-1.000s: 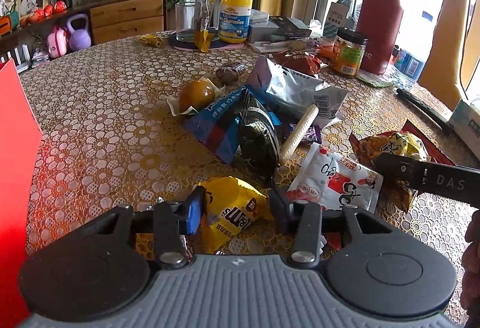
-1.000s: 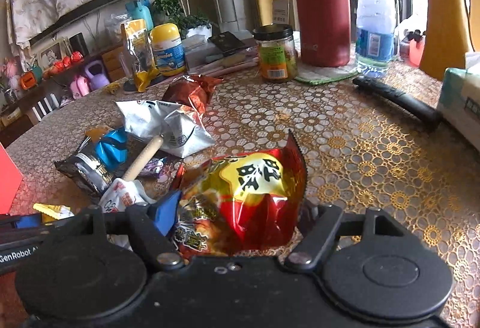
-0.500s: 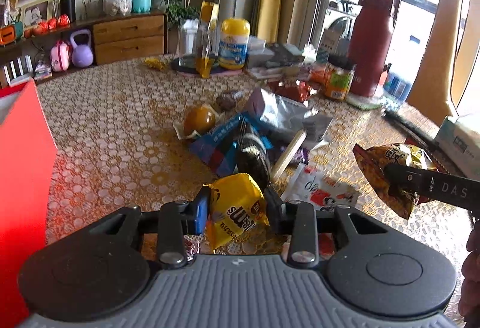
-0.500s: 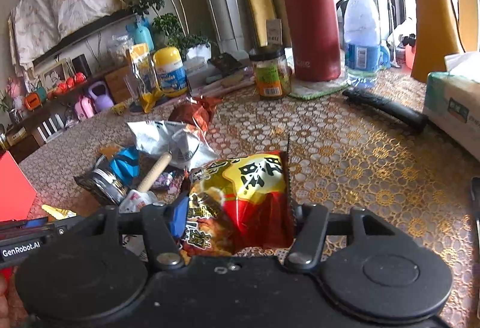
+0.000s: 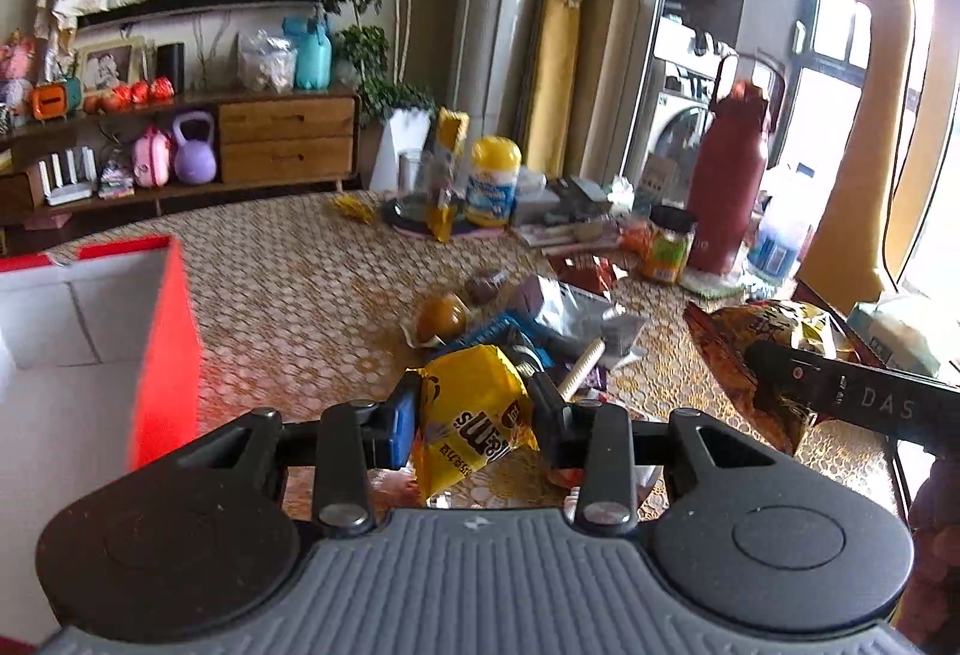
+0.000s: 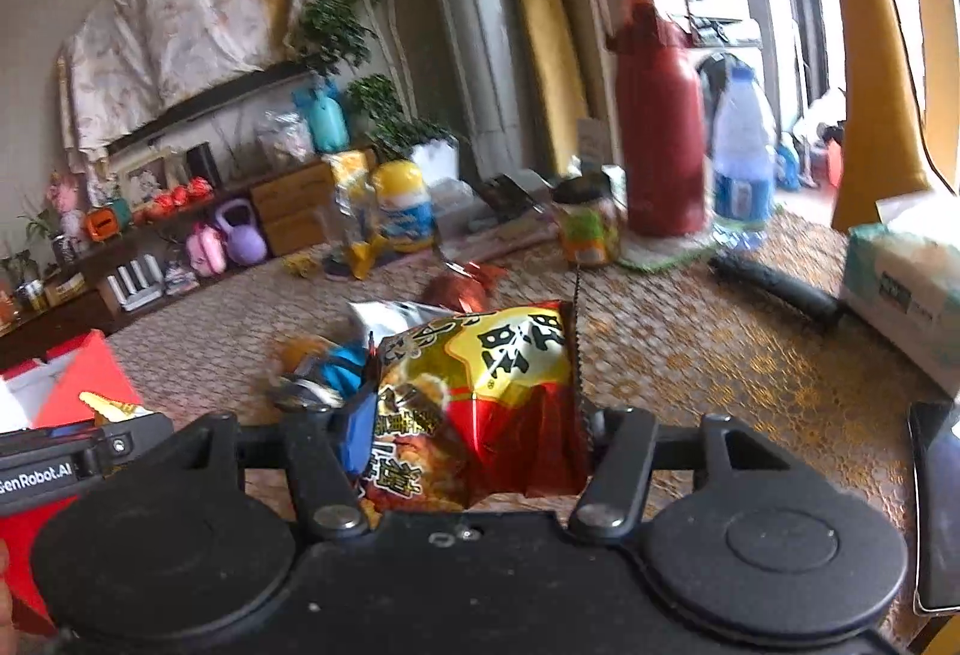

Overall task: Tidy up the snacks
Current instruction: 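Carry both bags over the white box and open both tools to drop them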

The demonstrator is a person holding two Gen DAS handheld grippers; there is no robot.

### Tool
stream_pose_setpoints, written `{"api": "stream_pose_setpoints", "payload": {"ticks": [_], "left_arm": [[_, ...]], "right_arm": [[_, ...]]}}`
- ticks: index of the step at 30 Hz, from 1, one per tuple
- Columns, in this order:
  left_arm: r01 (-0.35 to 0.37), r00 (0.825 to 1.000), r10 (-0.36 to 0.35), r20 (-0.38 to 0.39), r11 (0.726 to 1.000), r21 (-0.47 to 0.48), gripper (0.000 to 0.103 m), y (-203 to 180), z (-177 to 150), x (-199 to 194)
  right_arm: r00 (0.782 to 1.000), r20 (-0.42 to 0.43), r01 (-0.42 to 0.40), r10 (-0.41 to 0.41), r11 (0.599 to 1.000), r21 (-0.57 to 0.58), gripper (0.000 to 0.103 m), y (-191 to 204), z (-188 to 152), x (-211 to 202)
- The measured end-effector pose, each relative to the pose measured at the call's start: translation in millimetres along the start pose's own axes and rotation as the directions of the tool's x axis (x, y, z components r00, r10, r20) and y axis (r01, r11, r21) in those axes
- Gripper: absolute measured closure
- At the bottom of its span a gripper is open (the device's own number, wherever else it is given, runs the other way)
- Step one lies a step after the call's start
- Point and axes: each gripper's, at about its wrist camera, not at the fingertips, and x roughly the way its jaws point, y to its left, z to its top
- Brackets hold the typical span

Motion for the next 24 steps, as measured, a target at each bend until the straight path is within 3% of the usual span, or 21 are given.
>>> {"api": "stream_pose_setpoints", "payload": {"ticks": [15, 24], "left_arm": [[-0.095, 0.985, 0.106, 0.136, 0.992, -0.086, 0.065, 61, 18, -82], [-0.196, 0.965, 0.218, 0.149, 0.970, -0.145, 0.065, 113, 18, -106]], "right_arm": [[0.979, 0.051, -0.187, 0.197, 0.971, -0.148, 0.045, 103, 22, -32], [0.952, 0.036, -0.289, 0.303, 0.934, -0.211, 0.045, 171, 33, -35]]}}
